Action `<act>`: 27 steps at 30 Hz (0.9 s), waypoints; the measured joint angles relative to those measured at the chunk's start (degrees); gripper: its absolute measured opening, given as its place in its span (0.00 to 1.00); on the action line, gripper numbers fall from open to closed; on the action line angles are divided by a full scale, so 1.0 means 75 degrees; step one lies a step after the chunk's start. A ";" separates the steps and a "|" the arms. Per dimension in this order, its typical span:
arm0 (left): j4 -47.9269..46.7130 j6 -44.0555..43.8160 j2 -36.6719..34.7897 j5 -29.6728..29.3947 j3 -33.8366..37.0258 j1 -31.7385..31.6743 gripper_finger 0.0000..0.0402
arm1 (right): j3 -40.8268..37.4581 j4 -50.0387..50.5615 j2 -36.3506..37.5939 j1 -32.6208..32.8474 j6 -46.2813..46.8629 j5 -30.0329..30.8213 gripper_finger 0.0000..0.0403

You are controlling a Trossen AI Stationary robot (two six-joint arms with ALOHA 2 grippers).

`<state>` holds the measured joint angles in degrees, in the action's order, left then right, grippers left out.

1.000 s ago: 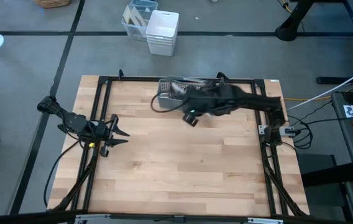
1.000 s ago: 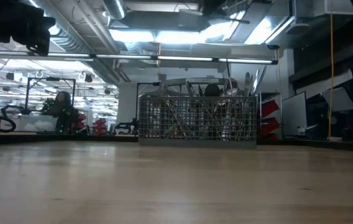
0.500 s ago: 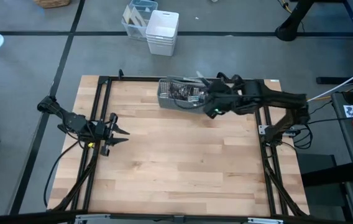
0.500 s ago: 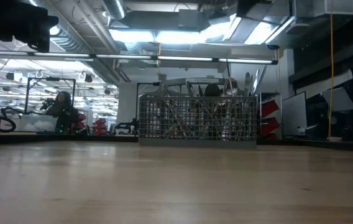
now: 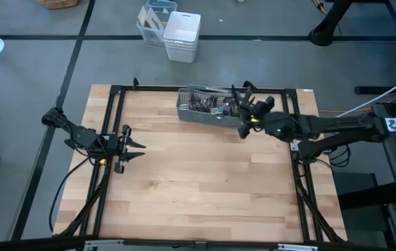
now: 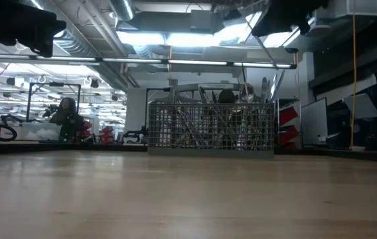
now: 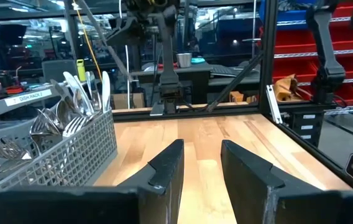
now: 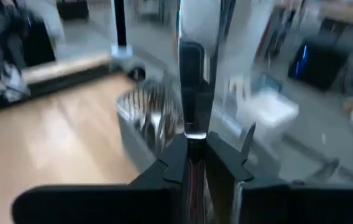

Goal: Sort silverware
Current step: Put the knife into the silverware rack

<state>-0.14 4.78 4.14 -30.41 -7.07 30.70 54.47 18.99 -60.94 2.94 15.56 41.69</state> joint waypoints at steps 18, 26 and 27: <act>0.0117 0.0058 0.0000 -0.0041 0.0000 0.0000 0.25 | -0.5533 -1.0020 0.0201 -0.2169 -0.3625 -0.1973 0.10; 0.0125 0.0282 0.0000 -0.0058 0.0000 -0.0003 0.25 | -0.5577 -1.0251 -0.0399 -0.2611 -0.3516 -0.3322 0.10; 0.0122 0.0282 0.0000 -0.0058 0.0000 -0.0003 0.25 | -0.5577 -1.0256 -0.0524 -0.2611 -0.3516 -0.3326 0.10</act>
<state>0.78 6.90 4.14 -30.85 -7.07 30.68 12.64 -57.92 -64.87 -16.64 -10.81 16.75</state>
